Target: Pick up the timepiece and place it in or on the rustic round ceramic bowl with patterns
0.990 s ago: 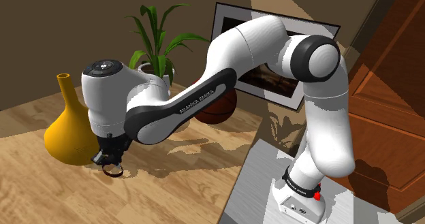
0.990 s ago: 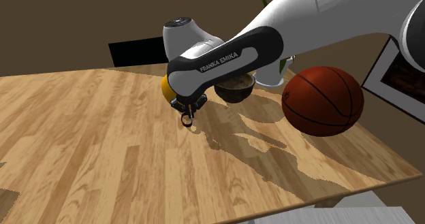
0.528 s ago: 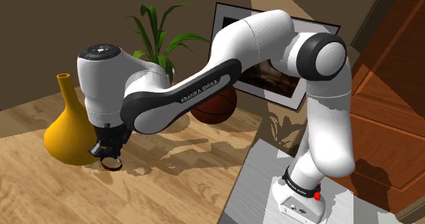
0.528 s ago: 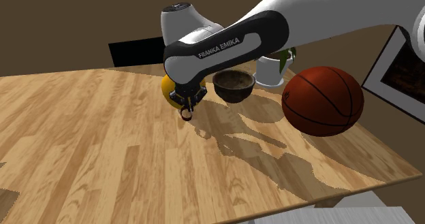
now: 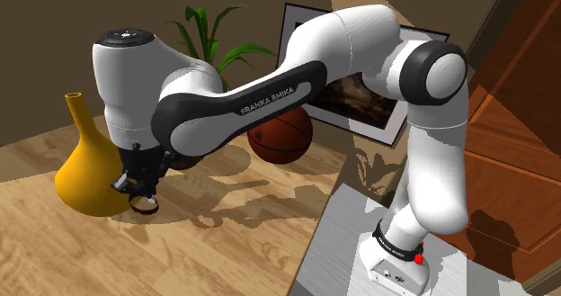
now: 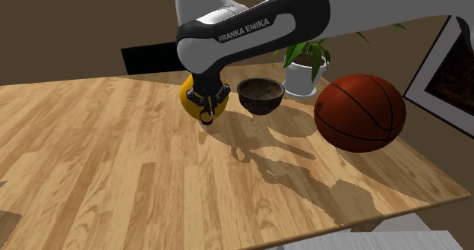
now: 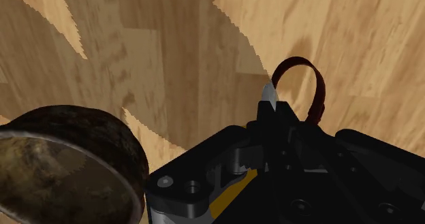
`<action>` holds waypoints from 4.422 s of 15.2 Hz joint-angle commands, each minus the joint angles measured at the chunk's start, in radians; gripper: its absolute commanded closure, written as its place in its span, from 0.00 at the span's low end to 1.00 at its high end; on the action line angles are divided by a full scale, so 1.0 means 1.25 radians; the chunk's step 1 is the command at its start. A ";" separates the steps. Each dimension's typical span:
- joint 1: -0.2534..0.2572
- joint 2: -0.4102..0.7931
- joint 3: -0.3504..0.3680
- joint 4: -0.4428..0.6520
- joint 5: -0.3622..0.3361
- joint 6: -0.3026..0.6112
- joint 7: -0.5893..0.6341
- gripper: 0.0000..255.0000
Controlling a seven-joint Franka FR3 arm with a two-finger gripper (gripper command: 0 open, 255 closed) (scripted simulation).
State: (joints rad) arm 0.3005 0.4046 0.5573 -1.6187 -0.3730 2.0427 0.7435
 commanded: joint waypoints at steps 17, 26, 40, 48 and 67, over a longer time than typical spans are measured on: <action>0.010 -0.027 0.015 0.157 0.031 -0.175 -0.041 1.00; -0.084 -0.021 -0.018 0.202 0.054 -0.191 -0.180 1.00; -0.175 0.091 -0.070 0.387 0.048 -0.244 -0.364 1.00; -0.195 0.077 -0.071 0.277 0.050 -0.151 -0.352 1.00; -0.206 0.081 -0.075 0.187 0.042 -0.059 -0.337 0.00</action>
State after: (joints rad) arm 0.0434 0.5055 0.4636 -1.3855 -0.3204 1.9687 0.3222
